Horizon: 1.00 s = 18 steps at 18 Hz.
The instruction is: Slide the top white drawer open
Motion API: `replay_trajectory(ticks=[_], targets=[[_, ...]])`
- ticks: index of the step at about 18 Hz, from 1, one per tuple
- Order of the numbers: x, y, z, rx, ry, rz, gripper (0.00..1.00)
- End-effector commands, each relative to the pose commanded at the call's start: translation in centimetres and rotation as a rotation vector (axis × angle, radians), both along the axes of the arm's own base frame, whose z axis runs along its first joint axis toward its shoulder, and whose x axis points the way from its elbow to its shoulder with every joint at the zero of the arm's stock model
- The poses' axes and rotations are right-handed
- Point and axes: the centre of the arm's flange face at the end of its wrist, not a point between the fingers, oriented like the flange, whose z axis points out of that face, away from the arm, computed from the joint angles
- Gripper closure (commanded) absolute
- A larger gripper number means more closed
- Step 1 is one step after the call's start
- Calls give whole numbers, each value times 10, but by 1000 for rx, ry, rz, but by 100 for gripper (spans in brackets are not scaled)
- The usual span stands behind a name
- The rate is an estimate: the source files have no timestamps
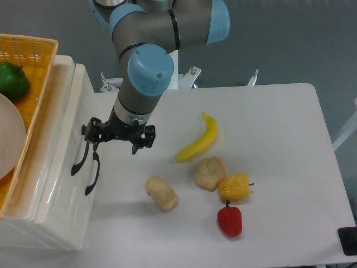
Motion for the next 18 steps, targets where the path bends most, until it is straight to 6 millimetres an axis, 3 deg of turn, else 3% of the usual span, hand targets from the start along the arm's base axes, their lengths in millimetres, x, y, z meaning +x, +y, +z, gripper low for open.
replay_trajectory(ticks=[18], targets=[[16, 12, -13, -18, -11, -34, 0]])
